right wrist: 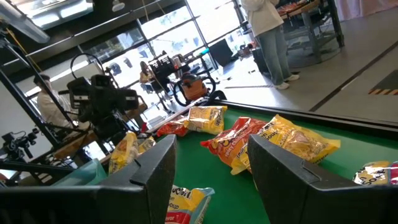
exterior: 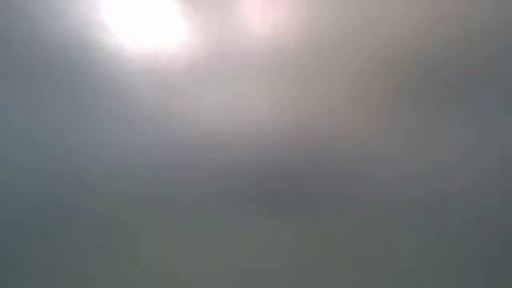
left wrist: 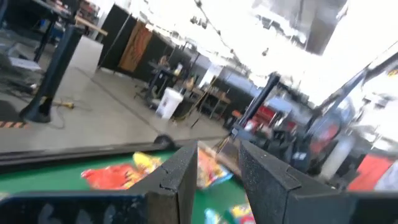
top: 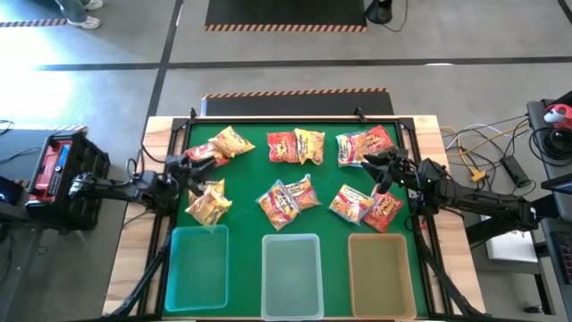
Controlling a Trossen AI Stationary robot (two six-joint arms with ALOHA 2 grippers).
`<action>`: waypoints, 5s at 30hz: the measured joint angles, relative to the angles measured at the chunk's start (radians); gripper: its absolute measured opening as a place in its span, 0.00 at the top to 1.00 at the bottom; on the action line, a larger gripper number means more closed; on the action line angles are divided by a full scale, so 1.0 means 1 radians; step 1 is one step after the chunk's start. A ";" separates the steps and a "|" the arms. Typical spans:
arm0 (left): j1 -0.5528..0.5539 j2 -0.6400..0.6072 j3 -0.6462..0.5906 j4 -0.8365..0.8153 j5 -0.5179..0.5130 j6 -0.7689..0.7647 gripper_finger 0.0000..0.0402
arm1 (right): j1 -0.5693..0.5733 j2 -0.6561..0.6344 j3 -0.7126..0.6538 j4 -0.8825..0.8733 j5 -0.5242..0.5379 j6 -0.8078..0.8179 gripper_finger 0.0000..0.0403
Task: Sort Maruchan noodles
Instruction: Put the yellow noodle pack into the transparent bin
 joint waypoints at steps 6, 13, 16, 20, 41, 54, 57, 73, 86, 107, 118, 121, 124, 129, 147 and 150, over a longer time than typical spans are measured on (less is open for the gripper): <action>0.000 0.000 0.000 0.040 0.008 0.026 0.74 | 0.000 0.000 0.000 0.000 0.000 0.000 0.54; 0.000 0.007 0.031 0.017 0.059 0.024 0.74 | 0.000 0.000 0.000 0.000 0.000 0.000 0.54; 0.000 0.024 0.095 -0.055 0.064 0.040 0.74 | 0.000 0.000 0.000 0.000 0.000 0.000 0.54; 0.000 0.081 0.215 -0.265 0.064 0.053 0.74 | 0.000 0.000 0.000 0.000 0.000 0.000 0.54; 0.093 0.595 0.678 -0.956 -0.055 -0.098 0.74 | 0.000 0.000 0.000 0.000 0.000 0.000 0.54; 0.272 0.744 0.714 -1.071 0.103 -0.198 0.49 | 0.000 0.000 0.000 0.000 0.000 0.000 0.54; 0.312 0.777 0.711 -1.069 0.121 -0.204 0.44 | 0.000 0.000 0.000 0.000 0.000 0.000 0.54; 0.543 1.119 0.833 -1.038 0.309 0.077 0.48 | 0.000 0.000 0.000 0.000 0.000 0.000 0.54; 0.588 1.498 1.012 -1.026 0.309 0.166 0.56 | 0.000 0.000 0.000 0.000 0.000 0.000 0.54; 0.593 1.807 1.195 -1.263 0.208 0.094 0.56 | 0.000 0.000 0.000 0.000 0.000 0.000 0.54; 0.612 1.875 1.196 -1.238 0.194 0.086 0.57 | 0.000 0.000 0.000 0.000 0.000 0.000 0.54; 0.612 1.910 1.205 -1.244 0.179 0.079 0.61 | 0.000 0.000 0.000 0.000 0.000 0.000 0.54; 0.611 1.931 1.212 -1.248 0.160 0.077 0.70 | 0.000 0.000 0.000 0.000 0.000 0.000 0.54; 0.612 1.930 1.222 -1.254 0.163 0.070 0.89 | 0.000 0.000 0.000 0.000 0.000 0.000 0.54; 0.590 1.833 1.365 -1.333 0.349 0.057 1.00 | 0.000 0.000 0.000 0.000 0.000 0.000 0.54; 0.578 1.781 1.370 -1.335 0.411 0.056 1.00 | 0.000 0.000 0.000 0.000 0.000 0.000 0.54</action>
